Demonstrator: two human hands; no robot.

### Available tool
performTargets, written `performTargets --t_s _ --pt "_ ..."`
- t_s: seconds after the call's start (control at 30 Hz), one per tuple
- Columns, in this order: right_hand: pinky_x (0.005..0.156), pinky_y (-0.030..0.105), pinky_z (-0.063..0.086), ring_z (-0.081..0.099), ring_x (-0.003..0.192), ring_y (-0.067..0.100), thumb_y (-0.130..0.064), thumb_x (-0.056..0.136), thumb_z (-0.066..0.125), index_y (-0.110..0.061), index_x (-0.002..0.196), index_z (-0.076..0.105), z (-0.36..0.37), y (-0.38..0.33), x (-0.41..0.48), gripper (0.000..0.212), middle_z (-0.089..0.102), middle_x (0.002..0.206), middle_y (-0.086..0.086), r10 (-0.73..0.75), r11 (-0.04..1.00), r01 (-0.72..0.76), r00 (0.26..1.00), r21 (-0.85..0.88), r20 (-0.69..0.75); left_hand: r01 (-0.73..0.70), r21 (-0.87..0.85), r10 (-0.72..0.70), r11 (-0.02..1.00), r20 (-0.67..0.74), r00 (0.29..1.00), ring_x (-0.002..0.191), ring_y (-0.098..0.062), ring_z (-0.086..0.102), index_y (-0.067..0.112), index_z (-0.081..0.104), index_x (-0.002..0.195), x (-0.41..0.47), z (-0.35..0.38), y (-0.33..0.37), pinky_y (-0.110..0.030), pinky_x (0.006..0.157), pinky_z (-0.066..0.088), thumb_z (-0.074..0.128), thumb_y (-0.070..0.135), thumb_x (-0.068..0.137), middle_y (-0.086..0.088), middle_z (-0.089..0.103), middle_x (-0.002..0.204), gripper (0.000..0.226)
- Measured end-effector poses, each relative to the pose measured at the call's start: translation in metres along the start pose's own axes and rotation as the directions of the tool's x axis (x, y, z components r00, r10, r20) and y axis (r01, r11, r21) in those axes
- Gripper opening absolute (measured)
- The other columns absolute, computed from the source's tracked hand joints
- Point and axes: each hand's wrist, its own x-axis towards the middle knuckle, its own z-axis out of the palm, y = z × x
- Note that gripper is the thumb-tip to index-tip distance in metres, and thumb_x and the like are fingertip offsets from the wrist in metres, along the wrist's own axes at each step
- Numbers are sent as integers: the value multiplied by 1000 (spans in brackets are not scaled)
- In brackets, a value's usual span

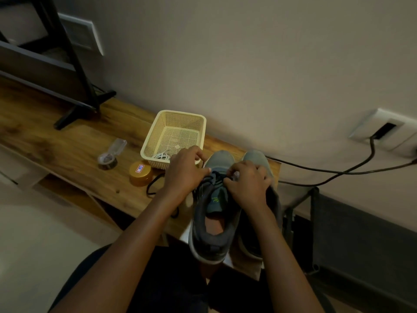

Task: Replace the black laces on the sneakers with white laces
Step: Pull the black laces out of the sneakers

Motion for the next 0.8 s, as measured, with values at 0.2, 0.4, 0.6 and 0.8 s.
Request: performTargets --t_s 0.2,0.4,0.6,0.8 --pt "108 49 17 23 130 30 -25 86 61 -24 102 69 16 -9 1 18 43 136 1 -83 972 98 994 -213 75 14 212 -84 977 326 942 92 -23 60 24 54 84 -12 6 6 -42 85 51 65 35 85 1 59 87 16" --pt "108 49 18 25 129 27 -29 87 60 -28 101 71 18 -7 5 18 47 135 -4 -84 967 82 996 -239 4 37 199 -93 979 282 955 91 -19 64 23 70 90 -11 -1 5 -40 85 54 68 32 83 0 68 95 11" --pt "104 45 18 30 124 26 -25 83 66 -23 88 73 8 1 8 9 56 123 -6 170 984 -176 959 -7 -226 64 189 -112 980 255 960 85 -19 65 23 74 93 -12 -5 6 -37 82 55 68 30 84 -1 69 87 13" --pt "105 44 20 27 126 28 -18 82 66 -23 98 69 3 3 12 17 48 130 0 162 986 -156 977 52 -137 -26 277 -21 960 164 986 105 -22 56 23 68 99 -19 6 7 -39 86 51 66 37 84 -1 61 108 20"
